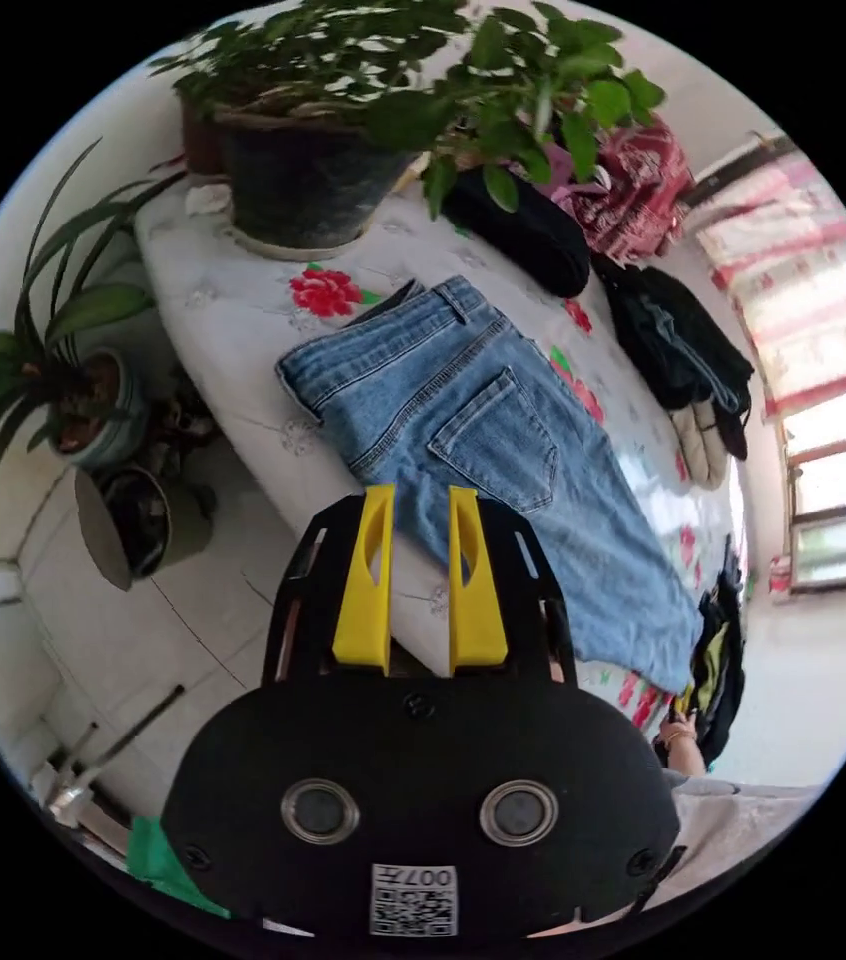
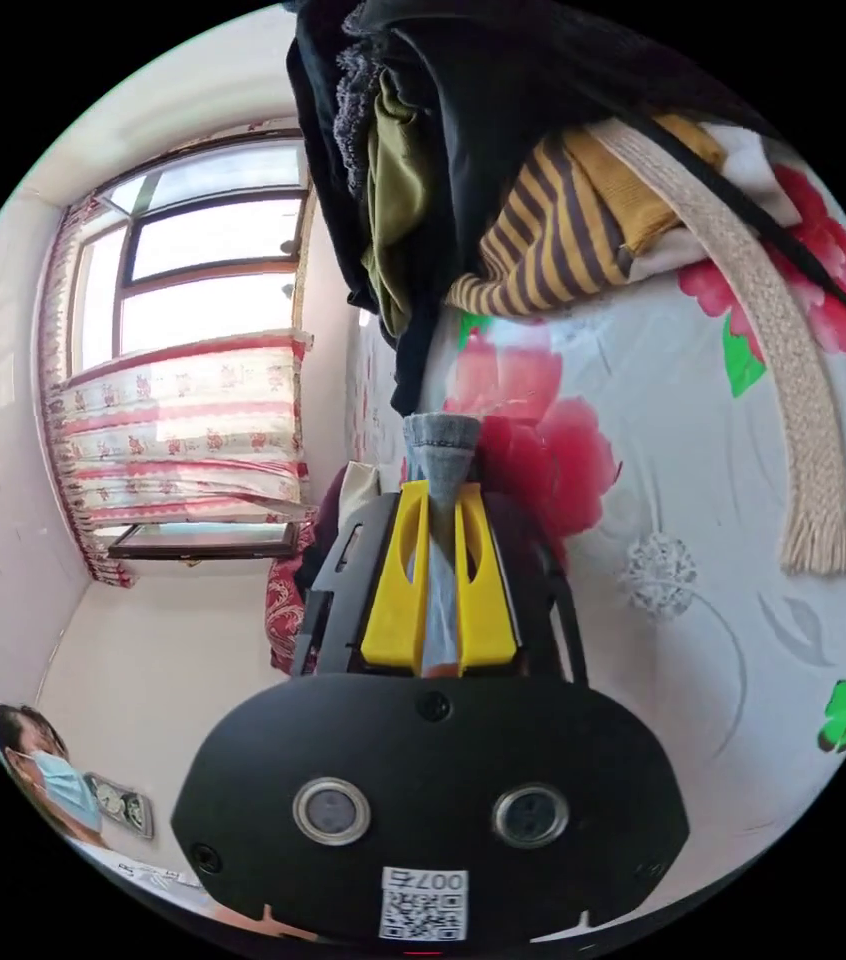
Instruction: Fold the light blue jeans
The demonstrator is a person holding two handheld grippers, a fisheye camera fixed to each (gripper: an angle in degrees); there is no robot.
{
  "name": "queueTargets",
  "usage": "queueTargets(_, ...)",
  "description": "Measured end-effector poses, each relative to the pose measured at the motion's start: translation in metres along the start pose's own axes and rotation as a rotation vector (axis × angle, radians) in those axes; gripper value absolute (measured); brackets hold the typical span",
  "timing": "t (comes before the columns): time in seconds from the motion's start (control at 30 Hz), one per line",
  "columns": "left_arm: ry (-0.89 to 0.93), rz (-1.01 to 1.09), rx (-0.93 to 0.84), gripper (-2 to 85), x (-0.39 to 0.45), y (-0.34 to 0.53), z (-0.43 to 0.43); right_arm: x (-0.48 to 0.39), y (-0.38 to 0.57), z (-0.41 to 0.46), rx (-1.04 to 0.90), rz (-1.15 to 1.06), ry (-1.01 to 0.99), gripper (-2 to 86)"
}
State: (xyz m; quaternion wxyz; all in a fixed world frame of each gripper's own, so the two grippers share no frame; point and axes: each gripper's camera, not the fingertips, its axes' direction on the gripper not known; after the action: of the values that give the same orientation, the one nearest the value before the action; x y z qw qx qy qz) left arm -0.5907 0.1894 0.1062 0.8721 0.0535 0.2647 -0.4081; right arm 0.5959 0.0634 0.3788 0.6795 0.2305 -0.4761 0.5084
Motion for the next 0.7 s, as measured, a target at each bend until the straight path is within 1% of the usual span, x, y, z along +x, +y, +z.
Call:
queueTargets(0.07, 0.029, -0.085, 0.026, 10.4, -0.014, 0.001, -0.002, -0.065, 0.014, 0.021, -0.098, -0.209, 0.044, 0.9)
queueTargets(0.1, 0.042, -0.128, 0.039, 11.0, -0.021, 0.0, -0.002, -0.086, 0.021, 0.028, -0.13, -0.277, 0.059, 0.7)
queueTargets(0.17, 0.062, -0.168, 0.054, 11.7, -0.031, -0.004, -0.001, -0.176, 0.069, 0.063, -0.268, -0.607, 0.137, 0.2)
queueTargets(0.2, 0.06, -0.183, 0.069, 12.1, -0.035, -0.008, 0.0, -0.199, 0.087, 0.073, -0.307, -0.702, 0.159, 0.1)
queueTargets(0.27, 0.057, -0.193, 0.089, 12.3, -0.041, -0.015, 0.0, -0.271, 0.178, 0.111, -0.455, -1.086, 0.233, 0.0)
queueTargets(0.3, 0.063, -0.197, 0.091, 12.6, -0.045, -0.021, 0.002, -0.283, 0.203, 0.12, -0.489, -1.167, 0.245, 0.0)
queueTargets(0.37, 0.079, -0.208, 0.085, 13.3, -0.052, -0.029, 0.006, -0.306, 0.313, 0.154, -0.634, -1.47, 0.27, 0.0)
queueTargets(0.4, 0.09, -0.22, 0.083, 13.9, -0.057, -0.033, 0.01, -0.305, 0.341, 0.163, -0.666, -1.528, 0.277, 0.0)
queueTargets(0.47, 0.113, -0.236, 0.071, 14.7, -0.064, -0.038, 0.018, -0.277, 0.447, 0.201, -0.808, -1.671, 0.291, 0.1)
queueTargets(0.5, 0.12, -0.251, 0.061, 15.1, -0.069, -0.04, 0.024, -0.264, 0.473, 0.212, -0.856, -1.693, 0.299, 0.2)
queueTargets(0.53, 0.114, -0.271, 0.061, 15.1, -0.074, -0.04, 0.028, -0.231, 0.521, 0.237, -0.977, -1.711, 0.338, 0.3)
queueTargets(0.57, 0.105, -0.279, 0.066, 15.1, -0.076, -0.039, 0.028, -0.19, 0.565, 0.263, -1.135, -1.714, 0.416, 0.3)
queueTargets(0.6, 0.108, -0.289, 0.072, 14.1, -0.08, -0.037, 0.03, -0.167, 0.584, 0.277, -1.224, -1.712, 0.478, 0.4)
queueTargets(0.63, 0.116, -0.296, 0.078, 13.2, -0.084, -0.035, 0.03, -0.126, 0.615, 0.298, -1.36, -1.7, 0.627, 0.5)
queueTargets(0.67, 0.119, -0.294, 0.082, 12.8, -0.086, -0.034, 0.031, -0.115, 0.632, 0.3, -1.281, -1.742, 0.635, 0.6)
queueTargets(0.7, 0.132, -0.283, 0.091, 11.5, -0.09, -0.032, 0.032, -0.116, 0.636, 0.297, -1.243, -1.766, 0.619, 0.6)
